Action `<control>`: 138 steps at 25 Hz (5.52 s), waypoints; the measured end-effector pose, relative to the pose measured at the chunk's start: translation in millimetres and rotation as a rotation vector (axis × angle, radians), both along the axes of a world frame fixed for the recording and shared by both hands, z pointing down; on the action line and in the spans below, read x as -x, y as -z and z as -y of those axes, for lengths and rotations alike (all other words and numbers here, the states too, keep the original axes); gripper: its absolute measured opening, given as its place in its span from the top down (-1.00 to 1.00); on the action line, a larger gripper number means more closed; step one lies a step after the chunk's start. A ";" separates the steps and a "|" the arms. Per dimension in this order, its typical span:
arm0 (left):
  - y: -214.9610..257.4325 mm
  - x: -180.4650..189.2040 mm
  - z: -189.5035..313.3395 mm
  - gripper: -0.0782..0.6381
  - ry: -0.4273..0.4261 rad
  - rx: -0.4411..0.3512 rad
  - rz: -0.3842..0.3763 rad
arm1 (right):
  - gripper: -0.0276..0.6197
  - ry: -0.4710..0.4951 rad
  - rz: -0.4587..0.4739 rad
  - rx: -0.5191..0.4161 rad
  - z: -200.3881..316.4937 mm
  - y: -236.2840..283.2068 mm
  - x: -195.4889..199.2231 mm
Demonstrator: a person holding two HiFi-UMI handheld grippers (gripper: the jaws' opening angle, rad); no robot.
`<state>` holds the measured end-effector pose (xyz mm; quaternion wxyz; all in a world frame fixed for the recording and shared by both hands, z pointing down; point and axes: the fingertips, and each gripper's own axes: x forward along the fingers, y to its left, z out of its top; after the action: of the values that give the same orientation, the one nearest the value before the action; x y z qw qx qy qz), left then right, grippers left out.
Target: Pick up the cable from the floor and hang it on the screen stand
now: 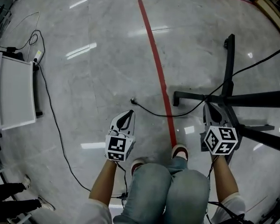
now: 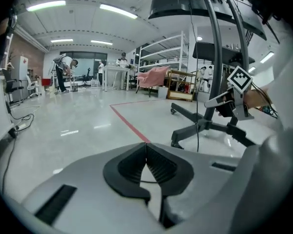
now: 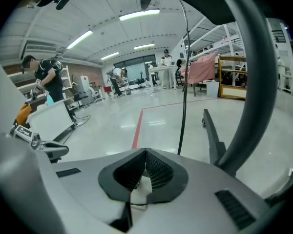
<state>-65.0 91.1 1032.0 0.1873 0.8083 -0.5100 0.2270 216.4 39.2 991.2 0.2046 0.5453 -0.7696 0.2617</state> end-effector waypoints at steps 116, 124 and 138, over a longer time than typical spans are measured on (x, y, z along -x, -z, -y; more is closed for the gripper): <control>638.6 151.3 -87.5 0.52 0.329 0.070 0.076 | 0.36 1.500 -0.892 -0.008 -57.4 160.1 174.2; 643.3 158.3 -84.4 0.52 0.353 0.081 0.099 | 0.70 1.587 -0.978 -0.049 -58.5 148.6 181.9; 625.9 165.8 -72.7 0.52 0.374 0.116 0.090 | 0.79 1.620 -0.892 0.042 -71.4 143.8 173.6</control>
<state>-230.8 163.7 406.1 0.2497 0.6763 -0.6452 0.2532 42.7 110.7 847.5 0.6124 -0.1128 -0.7611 -0.1815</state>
